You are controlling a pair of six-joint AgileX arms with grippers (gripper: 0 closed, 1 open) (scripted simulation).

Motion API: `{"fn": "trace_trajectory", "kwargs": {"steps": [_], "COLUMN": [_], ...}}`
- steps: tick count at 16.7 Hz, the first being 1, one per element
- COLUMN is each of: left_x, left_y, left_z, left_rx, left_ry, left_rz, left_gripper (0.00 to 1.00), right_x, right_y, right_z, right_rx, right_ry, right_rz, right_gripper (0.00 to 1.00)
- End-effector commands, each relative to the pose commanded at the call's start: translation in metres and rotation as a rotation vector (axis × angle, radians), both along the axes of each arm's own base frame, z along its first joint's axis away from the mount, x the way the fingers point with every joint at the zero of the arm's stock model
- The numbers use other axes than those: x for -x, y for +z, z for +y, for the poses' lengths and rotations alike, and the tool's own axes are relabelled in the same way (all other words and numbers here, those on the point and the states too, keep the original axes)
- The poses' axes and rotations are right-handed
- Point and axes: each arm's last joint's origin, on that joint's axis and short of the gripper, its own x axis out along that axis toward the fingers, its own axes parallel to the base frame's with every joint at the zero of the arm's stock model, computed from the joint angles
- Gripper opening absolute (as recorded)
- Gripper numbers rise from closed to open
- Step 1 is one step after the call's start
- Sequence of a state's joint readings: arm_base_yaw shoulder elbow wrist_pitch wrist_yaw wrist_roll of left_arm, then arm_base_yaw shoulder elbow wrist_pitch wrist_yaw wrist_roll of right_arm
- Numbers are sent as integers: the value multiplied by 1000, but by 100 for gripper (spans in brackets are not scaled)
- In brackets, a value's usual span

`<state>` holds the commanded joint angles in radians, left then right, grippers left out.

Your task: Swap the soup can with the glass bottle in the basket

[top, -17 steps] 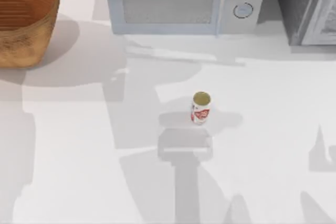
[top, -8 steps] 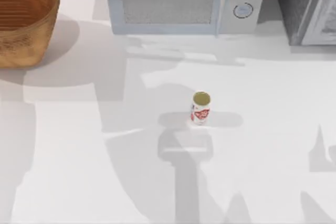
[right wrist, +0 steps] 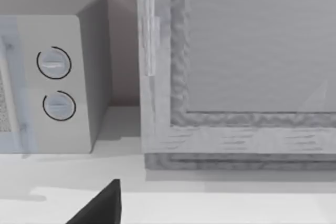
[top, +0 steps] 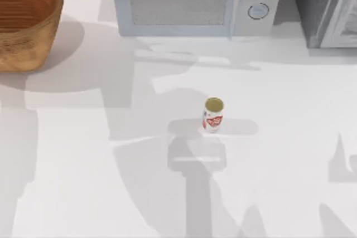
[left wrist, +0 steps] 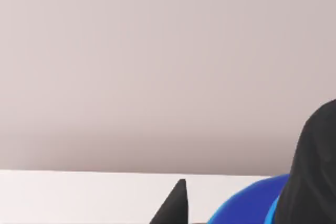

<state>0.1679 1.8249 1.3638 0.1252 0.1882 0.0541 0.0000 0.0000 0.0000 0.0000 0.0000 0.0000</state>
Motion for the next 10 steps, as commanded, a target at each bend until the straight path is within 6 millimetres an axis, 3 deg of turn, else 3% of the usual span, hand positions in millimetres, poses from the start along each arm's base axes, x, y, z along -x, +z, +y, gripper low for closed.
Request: {"fn": "trace_trajectory", "kwargs": {"steps": [4,10], "left_x": [0,0], "left_y": [0,0], "left_z": [0,0], "left_rx": [0,0], "left_ry": [0,0], "left_rz": [0,0], "left_gripper": [98,100], "right_x": [0,0], "right_y": [0,0], "right_z": [0,0], "right_rx": [0,0], "right_ry": [0,0], "right_rz": [0,0], "right_gripper": [100,100]}}
